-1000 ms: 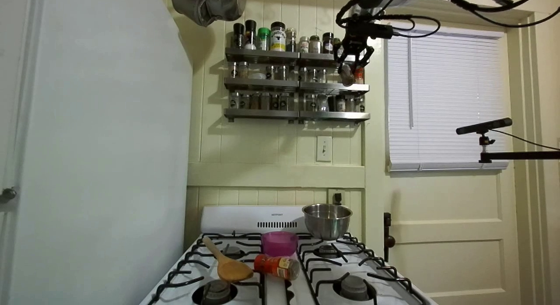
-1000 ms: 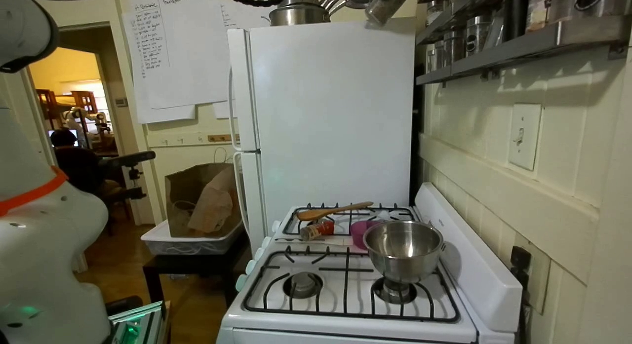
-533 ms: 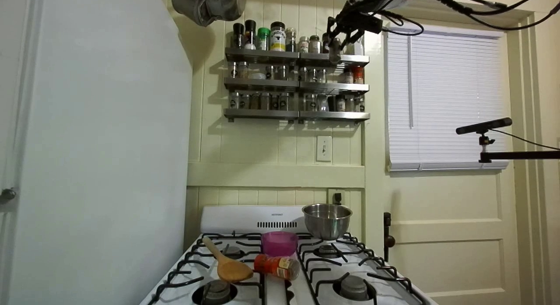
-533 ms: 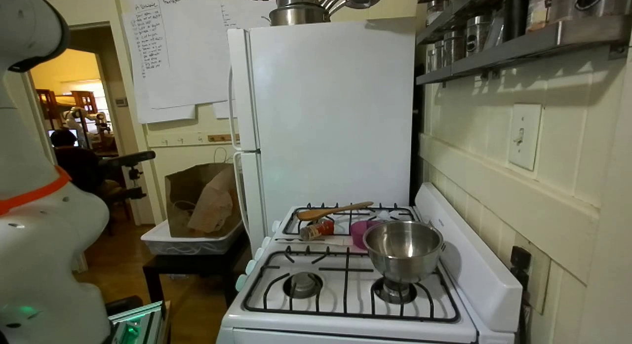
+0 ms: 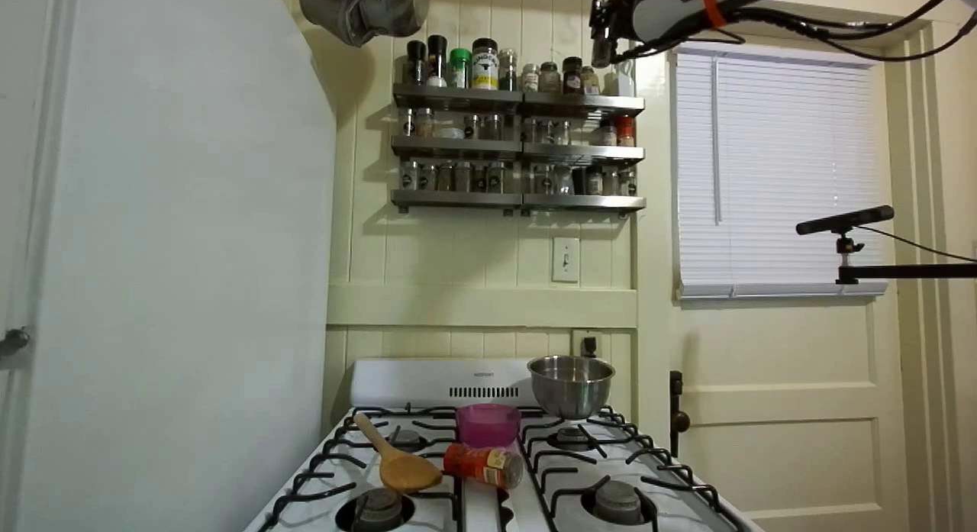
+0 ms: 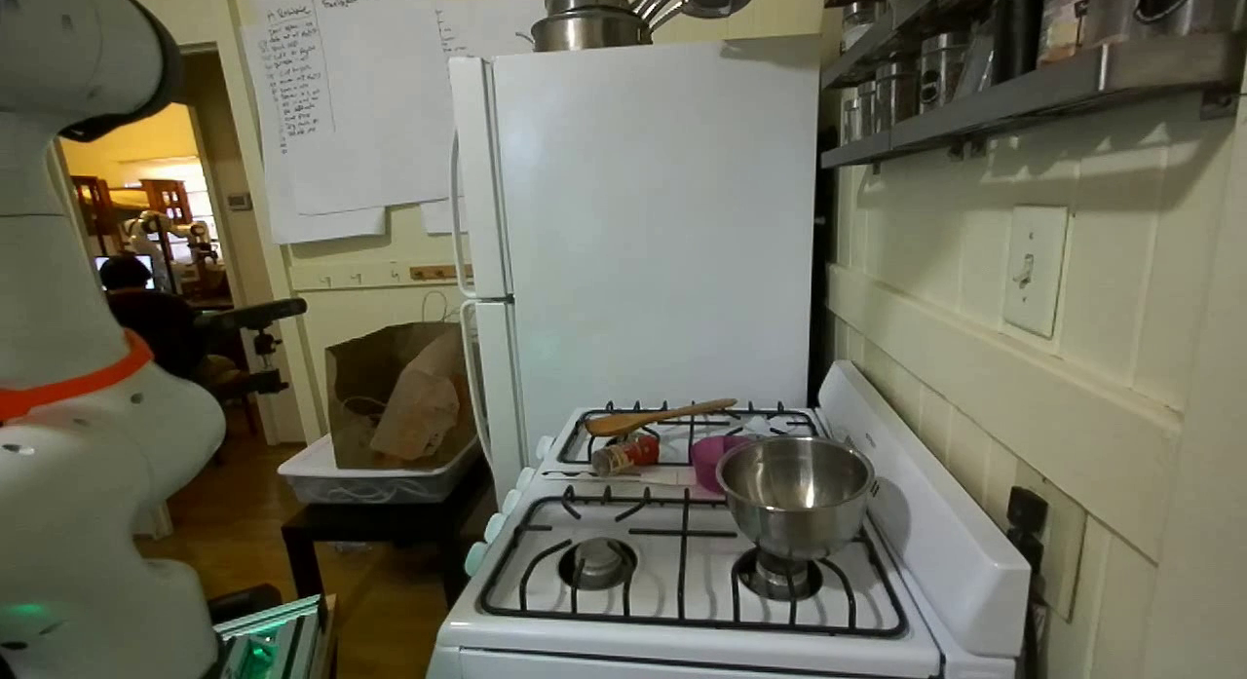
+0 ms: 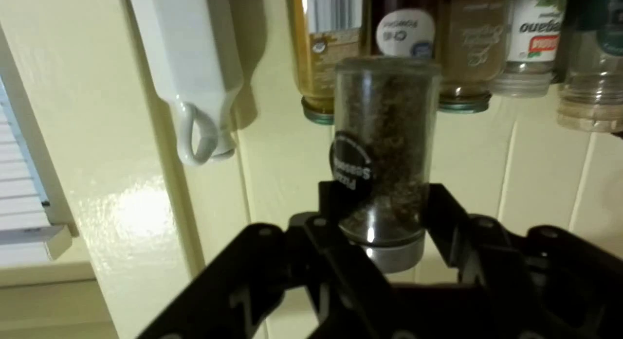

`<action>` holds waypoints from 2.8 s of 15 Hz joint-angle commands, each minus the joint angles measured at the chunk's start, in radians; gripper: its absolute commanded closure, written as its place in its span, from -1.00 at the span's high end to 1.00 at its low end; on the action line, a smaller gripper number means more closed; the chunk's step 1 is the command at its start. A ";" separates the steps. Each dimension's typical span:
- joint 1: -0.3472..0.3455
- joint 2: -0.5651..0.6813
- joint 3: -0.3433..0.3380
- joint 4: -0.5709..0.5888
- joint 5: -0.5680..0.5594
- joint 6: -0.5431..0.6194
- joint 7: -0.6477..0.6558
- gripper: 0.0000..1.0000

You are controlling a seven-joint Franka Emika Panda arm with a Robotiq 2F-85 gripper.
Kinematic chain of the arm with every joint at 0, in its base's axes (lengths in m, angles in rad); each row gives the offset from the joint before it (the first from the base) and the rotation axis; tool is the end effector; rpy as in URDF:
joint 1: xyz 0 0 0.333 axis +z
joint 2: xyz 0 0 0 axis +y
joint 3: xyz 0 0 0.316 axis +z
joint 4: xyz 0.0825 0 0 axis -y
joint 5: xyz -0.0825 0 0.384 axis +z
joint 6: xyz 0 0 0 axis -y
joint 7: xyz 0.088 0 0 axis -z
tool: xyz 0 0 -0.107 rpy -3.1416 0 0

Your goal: Pick up one jar from the topmost shelf and shake it over the silver bowl on the right then place it back on the shelf.

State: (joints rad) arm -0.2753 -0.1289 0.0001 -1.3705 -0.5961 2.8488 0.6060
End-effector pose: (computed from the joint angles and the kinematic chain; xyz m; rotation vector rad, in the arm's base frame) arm 0.4745 -0.1028 0.9423 1.8945 -0.4659 2.0801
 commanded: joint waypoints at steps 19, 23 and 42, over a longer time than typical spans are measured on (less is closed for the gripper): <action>-0.102 0.126 -0.067 0.104 -0.148 0.120 0.080 -0.53; -0.100 0.136 -0.071 0.095 -0.134 0.137 0.094 -0.53; -0.096 0.151 -0.076 0.044 -0.211 0.206 0.299 -0.53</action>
State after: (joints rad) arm -0.3701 0.0304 -0.0676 -1.3039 -0.7513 3.0049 0.8415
